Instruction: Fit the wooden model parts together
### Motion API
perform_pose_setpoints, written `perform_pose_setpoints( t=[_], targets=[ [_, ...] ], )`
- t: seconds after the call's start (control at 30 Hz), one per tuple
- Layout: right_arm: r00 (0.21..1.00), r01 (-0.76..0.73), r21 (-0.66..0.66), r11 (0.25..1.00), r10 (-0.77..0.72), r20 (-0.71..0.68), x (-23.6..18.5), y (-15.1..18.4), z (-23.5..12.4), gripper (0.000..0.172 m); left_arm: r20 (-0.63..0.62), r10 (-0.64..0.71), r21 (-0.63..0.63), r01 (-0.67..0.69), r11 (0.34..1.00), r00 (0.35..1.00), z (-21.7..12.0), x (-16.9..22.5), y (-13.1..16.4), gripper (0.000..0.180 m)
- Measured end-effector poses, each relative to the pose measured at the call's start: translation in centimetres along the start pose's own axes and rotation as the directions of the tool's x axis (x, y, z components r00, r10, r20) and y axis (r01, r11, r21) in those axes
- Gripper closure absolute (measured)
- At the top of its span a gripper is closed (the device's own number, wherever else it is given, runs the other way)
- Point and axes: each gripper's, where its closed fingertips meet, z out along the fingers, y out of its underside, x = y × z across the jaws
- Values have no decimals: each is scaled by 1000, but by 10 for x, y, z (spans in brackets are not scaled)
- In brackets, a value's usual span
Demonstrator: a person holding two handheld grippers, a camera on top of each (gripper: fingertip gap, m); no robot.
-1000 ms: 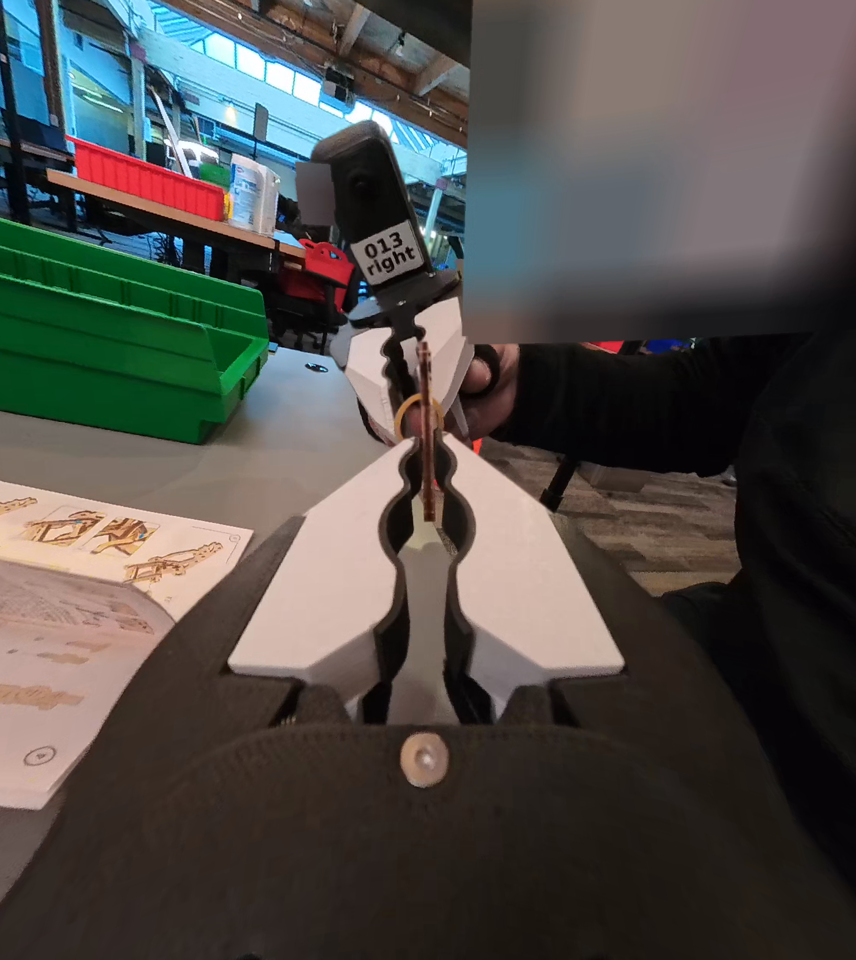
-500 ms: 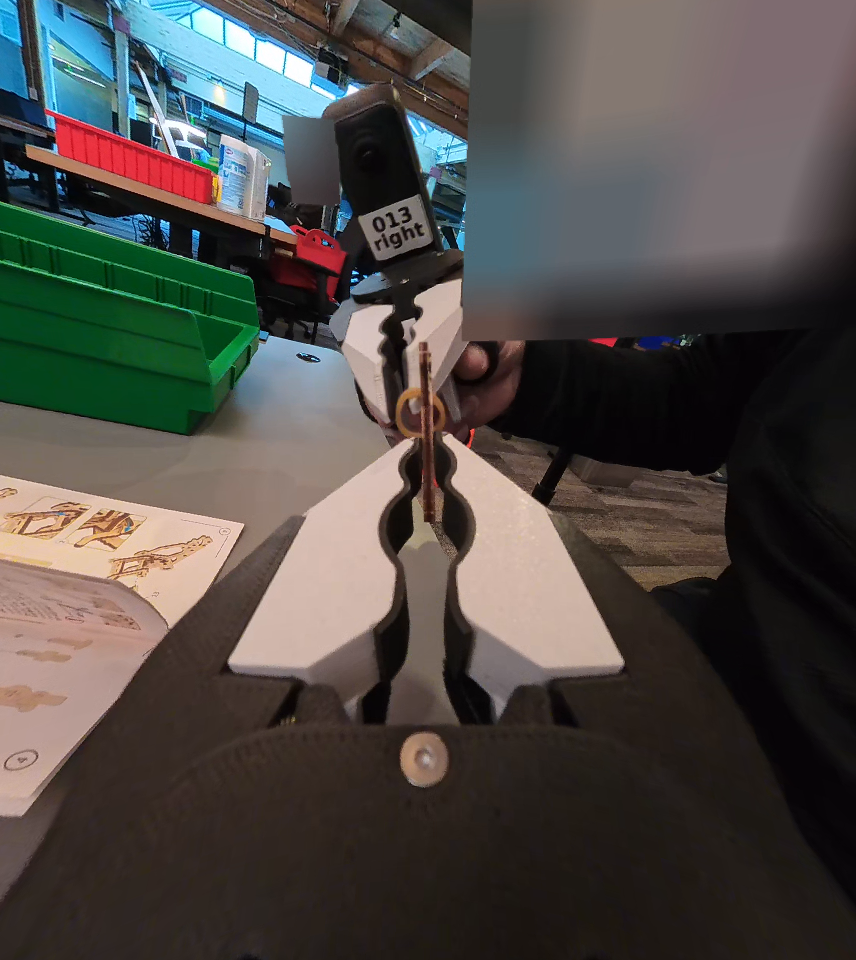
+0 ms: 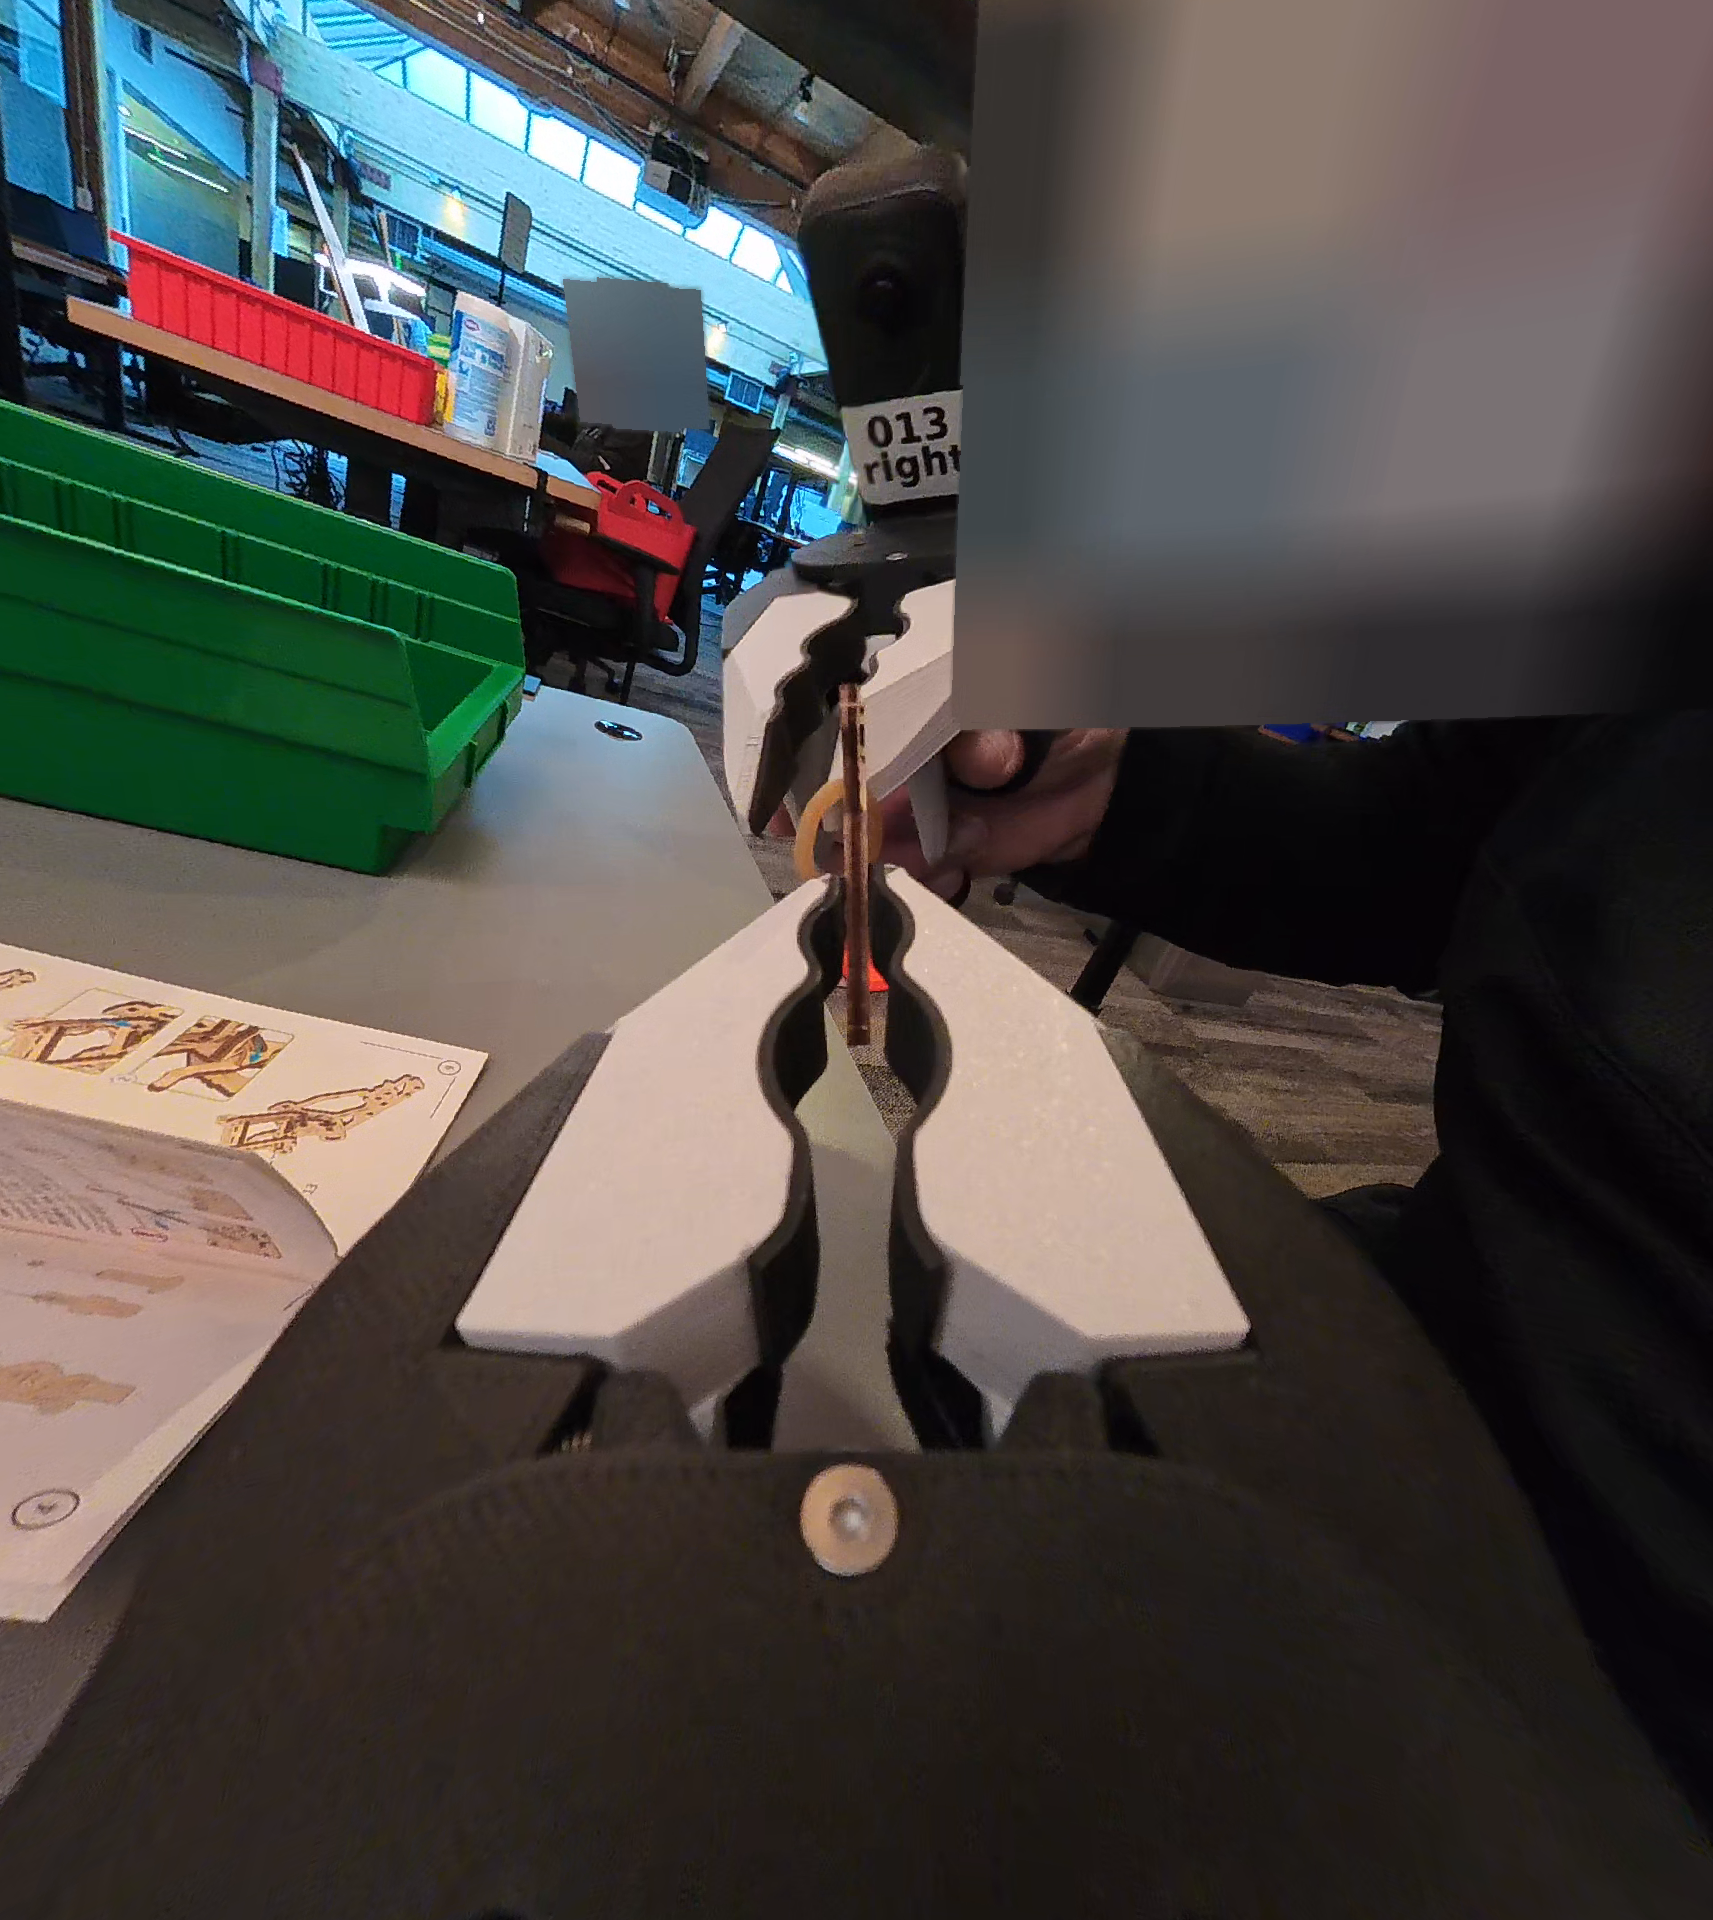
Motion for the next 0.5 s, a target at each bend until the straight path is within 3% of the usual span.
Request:
perform_pose_setpoints(
  t=[0.2, 0.33, 0.5],
  targets=[
    [994, 54, -19, 998, -56, -91, 4, -2, -1, 161, 19, 2, 5, -2, 1000, 1000, -1, -3, -1, 179],
    [955, 125, -99, 987, -147, -257, 13, -1, -2, 162, 51, 26, -14, -25, 1000, 998, 0, -6, 2, 179],
    [915, 138, -129, 982, -177, -363, 16, 0, -2, 163, 80, 37, -15, -36, 999, 996, 0, -10, 1, 179]
  ],
)
